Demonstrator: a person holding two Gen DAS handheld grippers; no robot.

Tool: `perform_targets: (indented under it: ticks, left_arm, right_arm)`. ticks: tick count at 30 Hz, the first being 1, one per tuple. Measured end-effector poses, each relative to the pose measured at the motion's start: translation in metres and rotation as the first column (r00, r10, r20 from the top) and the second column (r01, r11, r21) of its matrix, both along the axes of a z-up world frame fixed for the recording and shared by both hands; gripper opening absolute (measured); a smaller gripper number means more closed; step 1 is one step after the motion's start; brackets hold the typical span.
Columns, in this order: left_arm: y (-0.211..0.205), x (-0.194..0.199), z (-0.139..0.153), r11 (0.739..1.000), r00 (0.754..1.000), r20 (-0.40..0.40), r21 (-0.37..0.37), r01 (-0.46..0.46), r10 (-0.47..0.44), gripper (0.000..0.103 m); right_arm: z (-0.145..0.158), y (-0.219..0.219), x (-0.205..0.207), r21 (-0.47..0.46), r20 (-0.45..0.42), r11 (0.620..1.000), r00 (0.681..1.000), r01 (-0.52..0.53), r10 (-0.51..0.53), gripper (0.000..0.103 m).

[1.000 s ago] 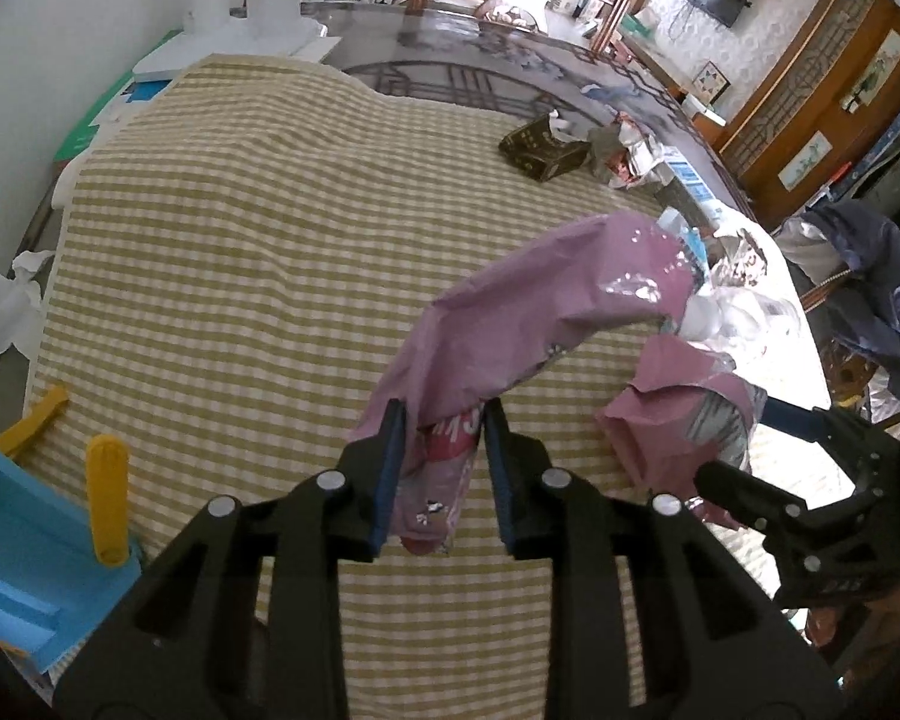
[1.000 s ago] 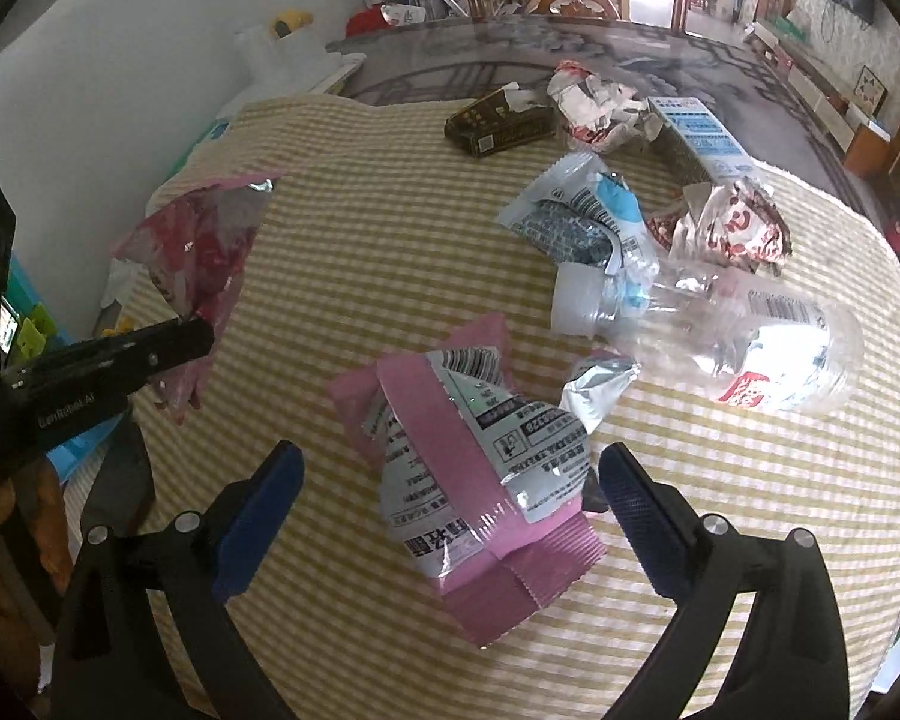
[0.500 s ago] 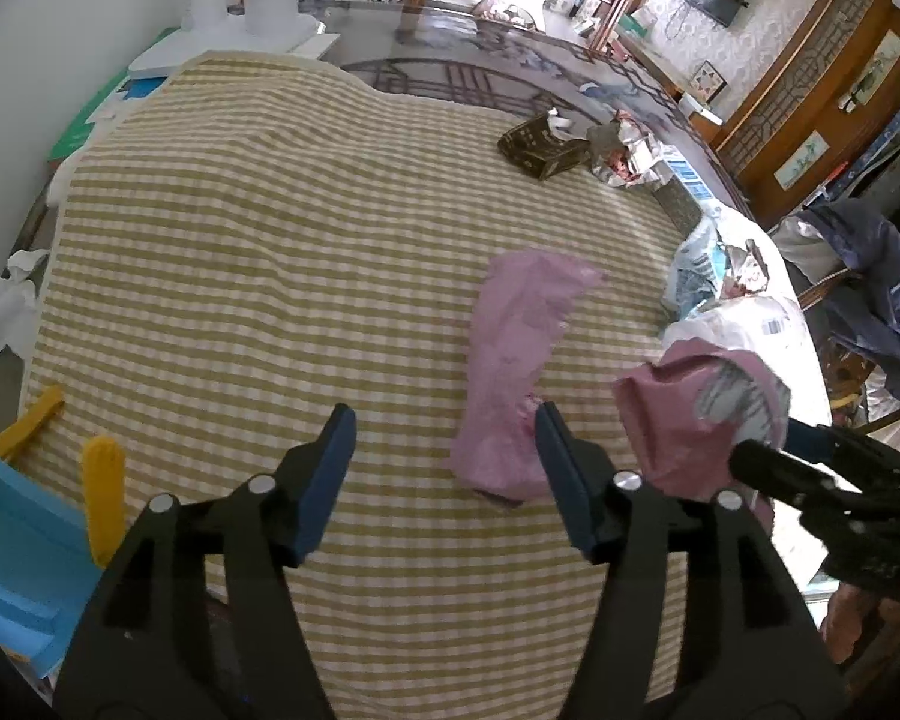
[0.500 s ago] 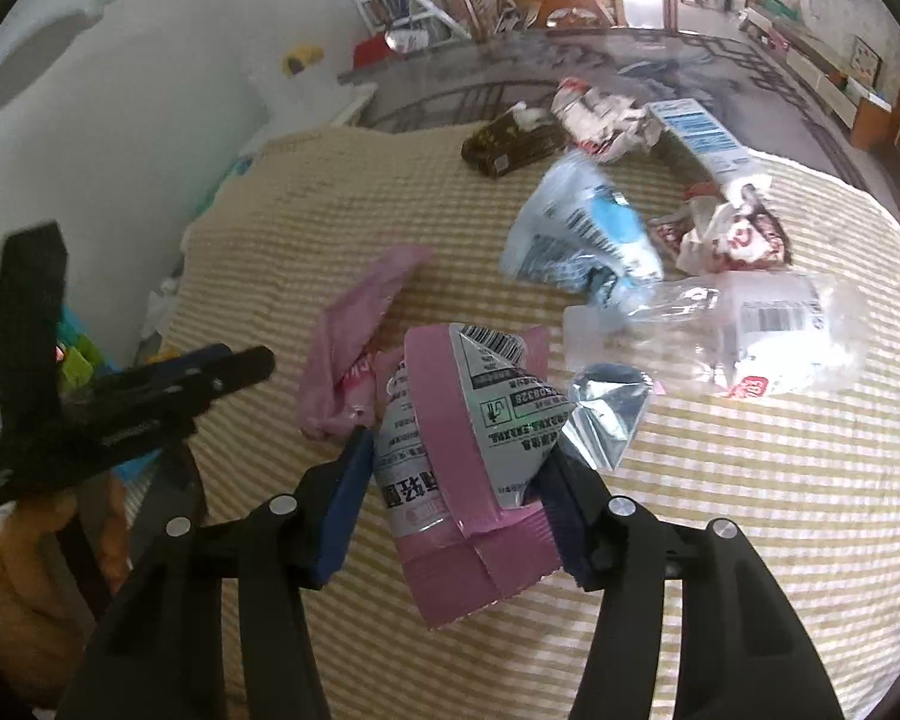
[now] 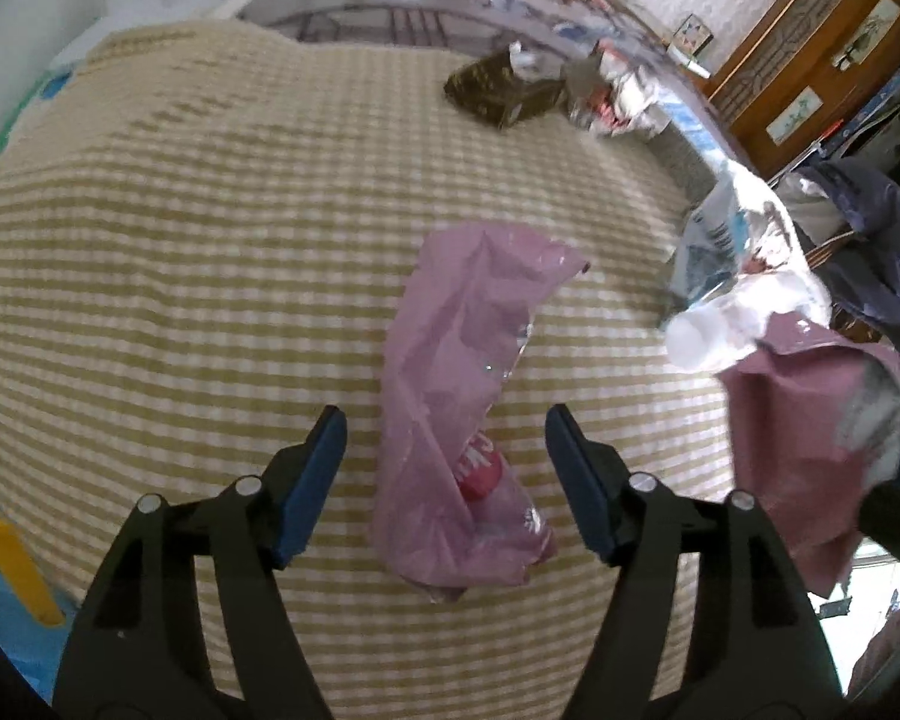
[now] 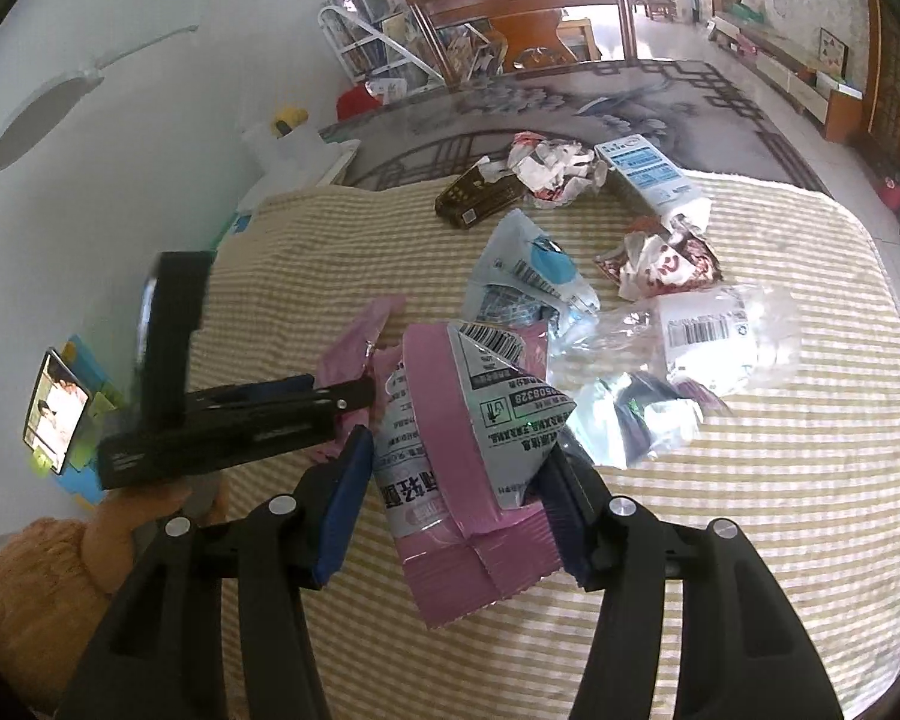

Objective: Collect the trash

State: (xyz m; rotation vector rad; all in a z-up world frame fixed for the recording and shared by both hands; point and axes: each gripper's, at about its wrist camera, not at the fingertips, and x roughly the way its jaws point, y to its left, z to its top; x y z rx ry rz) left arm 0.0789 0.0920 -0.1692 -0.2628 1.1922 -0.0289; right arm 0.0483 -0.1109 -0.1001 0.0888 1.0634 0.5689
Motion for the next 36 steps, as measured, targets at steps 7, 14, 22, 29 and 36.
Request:
perform_targets:
  ticks: [7, 14, 22, 29, 36]
  left_arm:
    - [0.005, -0.01, 0.004, 1.0, 0.999, 0.015, -0.002, -0.032, 0.032, 0.027]
    - [0.004, -0.028, 0.052, 0.997, 0.986, 0.147, -0.023, -0.074, 0.077, 0.027]
    - [-0.028, -0.034, 0.102, 1.0, 0.959, 0.282, -0.019, -0.02, 0.025, 0.027]
    - [-0.07, -0.027, 0.113, 0.999, 0.952, 0.306, -0.031, 0.034, -0.023, 0.027]
    - [-0.129, -0.014, 0.117, 0.996, 0.947, 0.311, -0.025, 0.087, -0.075, 0.027]
  right_arm:
    - [0.001, -0.014, 0.005, 0.017, -0.004, 0.999, 1.0, 0.027, -0.027, 0.053]
    - [0.004, -0.021, 0.008, 0.04, 0.002, 0.999, 0.999, 0.032, -0.032, 0.054]
    - [0.016, -0.037, 0.006, 0.084, 0.034, 0.996, 0.999, 0.033, -0.036, 0.053]
    - [0.026, -0.076, 0.005, 0.097, 0.068, 0.993, 0.995, 0.066, -0.073, 0.053]
    - [0.024, -0.137, 0.012, 0.107, 0.056, 0.986, 0.989, 0.128, -0.135, 0.053]
